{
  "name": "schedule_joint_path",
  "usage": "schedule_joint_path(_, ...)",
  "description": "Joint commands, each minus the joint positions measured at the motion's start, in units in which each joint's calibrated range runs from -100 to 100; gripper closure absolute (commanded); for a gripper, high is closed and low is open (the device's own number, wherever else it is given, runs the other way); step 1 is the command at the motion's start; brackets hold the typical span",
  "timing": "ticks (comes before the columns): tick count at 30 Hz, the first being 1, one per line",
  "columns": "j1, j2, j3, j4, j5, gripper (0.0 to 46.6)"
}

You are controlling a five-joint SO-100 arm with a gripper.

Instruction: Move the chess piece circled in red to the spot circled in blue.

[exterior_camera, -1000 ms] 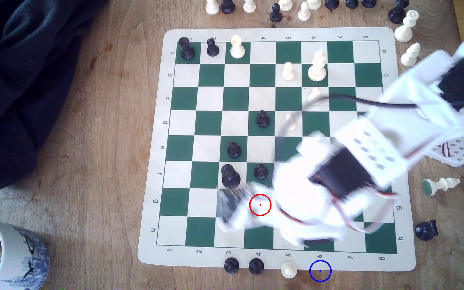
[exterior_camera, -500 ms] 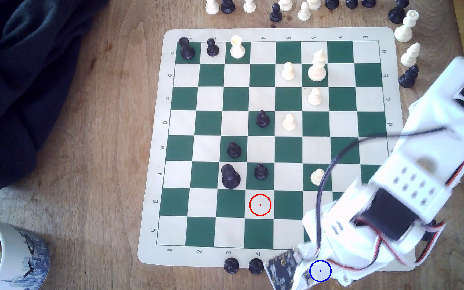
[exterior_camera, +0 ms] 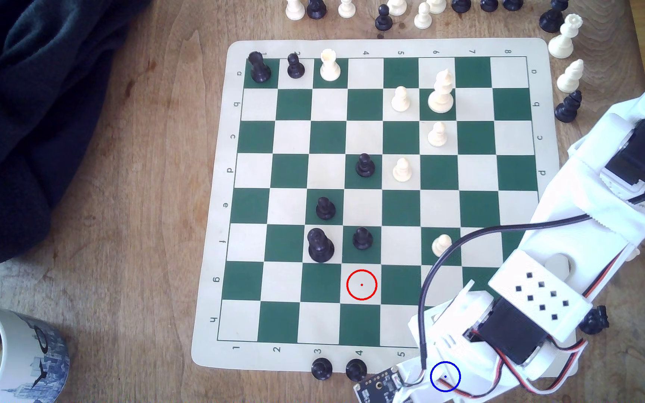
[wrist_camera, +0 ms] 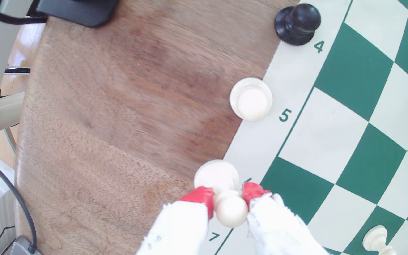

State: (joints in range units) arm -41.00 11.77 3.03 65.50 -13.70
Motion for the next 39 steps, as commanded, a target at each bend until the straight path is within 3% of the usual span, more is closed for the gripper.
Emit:
schedule_joint_path(1, 0.06, 0.03, -5.93, -0.47, 0.34, 46.4)
schedule_joint_path(39, -0.02, 5.38, -8.38, 1.82, 1.27, 46.3)
